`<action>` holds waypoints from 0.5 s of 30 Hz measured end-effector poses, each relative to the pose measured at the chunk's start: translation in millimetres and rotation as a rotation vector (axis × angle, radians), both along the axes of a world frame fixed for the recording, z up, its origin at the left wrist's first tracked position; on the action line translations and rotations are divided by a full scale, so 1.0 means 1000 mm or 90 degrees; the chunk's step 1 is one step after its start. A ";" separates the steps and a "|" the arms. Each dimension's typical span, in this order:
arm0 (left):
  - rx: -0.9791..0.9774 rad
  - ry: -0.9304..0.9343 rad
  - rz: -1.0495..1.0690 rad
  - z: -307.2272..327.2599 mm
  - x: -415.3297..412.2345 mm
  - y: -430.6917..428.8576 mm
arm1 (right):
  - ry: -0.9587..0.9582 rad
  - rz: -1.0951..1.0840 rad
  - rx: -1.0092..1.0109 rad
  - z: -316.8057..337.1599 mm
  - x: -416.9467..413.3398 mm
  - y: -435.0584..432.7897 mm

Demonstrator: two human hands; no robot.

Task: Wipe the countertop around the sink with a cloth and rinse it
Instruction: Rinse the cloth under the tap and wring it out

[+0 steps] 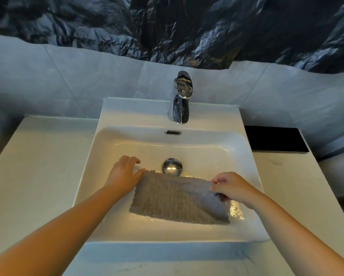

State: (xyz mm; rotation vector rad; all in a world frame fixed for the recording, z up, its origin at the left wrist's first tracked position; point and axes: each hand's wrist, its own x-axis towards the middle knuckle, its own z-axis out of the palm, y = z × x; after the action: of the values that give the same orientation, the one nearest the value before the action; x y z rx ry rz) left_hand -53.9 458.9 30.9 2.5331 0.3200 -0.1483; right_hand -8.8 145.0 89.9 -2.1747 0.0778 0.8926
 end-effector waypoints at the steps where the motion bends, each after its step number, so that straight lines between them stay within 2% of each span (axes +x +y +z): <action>1: 0.001 0.001 -0.002 0.000 -0.004 0.003 | 0.043 -0.025 0.039 0.010 -0.003 0.009; 7: -0.079 -0.017 0.061 0.014 -0.030 0.025 | 0.164 -0.096 0.193 0.036 -0.008 0.085; 10: -0.101 -0.013 0.086 0.027 -0.044 0.040 | 0.192 -0.126 0.257 0.030 -0.009 0.134; 12: -0.111 -0.007 0.104 0.034 -0.054 0.049 | 0.255 -0.153 0.306 0.018 -0.010 0.160; 13: -0.115 -0.006 0.109 0.036 -0.058 0.053 | 0.266 -0.150 0.297 0.010 -0.010 0.168; 15: -0.124 -0.008 0.112 0.038 -0.064 0.055 | 0.175 -0.095 0.173 -0.003 -0.008 0.171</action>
State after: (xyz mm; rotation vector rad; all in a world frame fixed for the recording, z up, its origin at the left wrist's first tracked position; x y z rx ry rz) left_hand -117.6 513.7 69.1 2.3001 0.4968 -0.0904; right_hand -16.4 316.3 86.9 -1.7640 0.2363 1.0452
